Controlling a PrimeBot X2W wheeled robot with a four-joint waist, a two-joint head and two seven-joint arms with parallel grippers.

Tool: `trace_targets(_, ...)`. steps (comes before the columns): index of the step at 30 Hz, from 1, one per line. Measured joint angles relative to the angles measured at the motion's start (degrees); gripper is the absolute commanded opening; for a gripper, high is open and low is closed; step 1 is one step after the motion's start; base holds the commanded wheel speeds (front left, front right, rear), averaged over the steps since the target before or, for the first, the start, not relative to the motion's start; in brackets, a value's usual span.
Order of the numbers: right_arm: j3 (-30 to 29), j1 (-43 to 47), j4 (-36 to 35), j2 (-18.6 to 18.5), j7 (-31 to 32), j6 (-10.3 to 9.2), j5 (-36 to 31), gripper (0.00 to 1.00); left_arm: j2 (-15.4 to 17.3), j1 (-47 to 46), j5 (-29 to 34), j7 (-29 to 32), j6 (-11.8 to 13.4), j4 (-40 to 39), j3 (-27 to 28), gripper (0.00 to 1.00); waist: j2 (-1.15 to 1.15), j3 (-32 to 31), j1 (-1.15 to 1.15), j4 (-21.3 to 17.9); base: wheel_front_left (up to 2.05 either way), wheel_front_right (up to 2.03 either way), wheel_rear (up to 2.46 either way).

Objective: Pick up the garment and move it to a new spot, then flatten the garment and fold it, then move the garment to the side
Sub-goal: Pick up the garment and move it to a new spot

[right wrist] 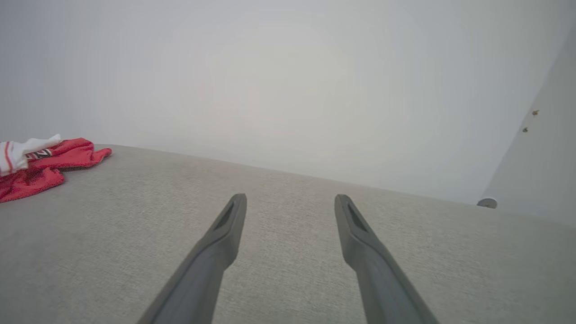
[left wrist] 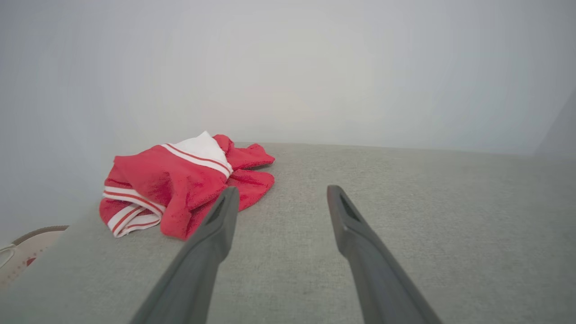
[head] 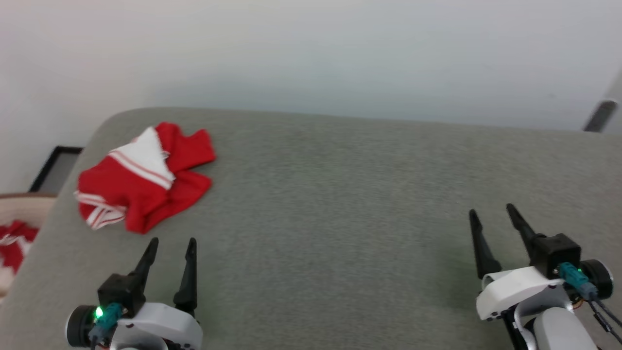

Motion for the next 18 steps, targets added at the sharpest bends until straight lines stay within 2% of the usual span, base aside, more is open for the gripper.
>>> trace_targets(13,4.3,0.0,1.6,0.9,0.0,0.01,1.6,1.00,-1.8,0.4,-0.3,0.0,0.0,1.2,1.1,1.00,0.00,-0.9,0.00,14.4,0.00,0.00,0.00)
trace_targets(18,10.0,-2.6,3.3,1.7,-0.1,0.01,2.6,1.00,-2.6,2.2,-0.9,0.0,0.8,-1.4,4.4,1.00,0.00,-0.9,0.00,19.5,0.00,0.00,0.00)
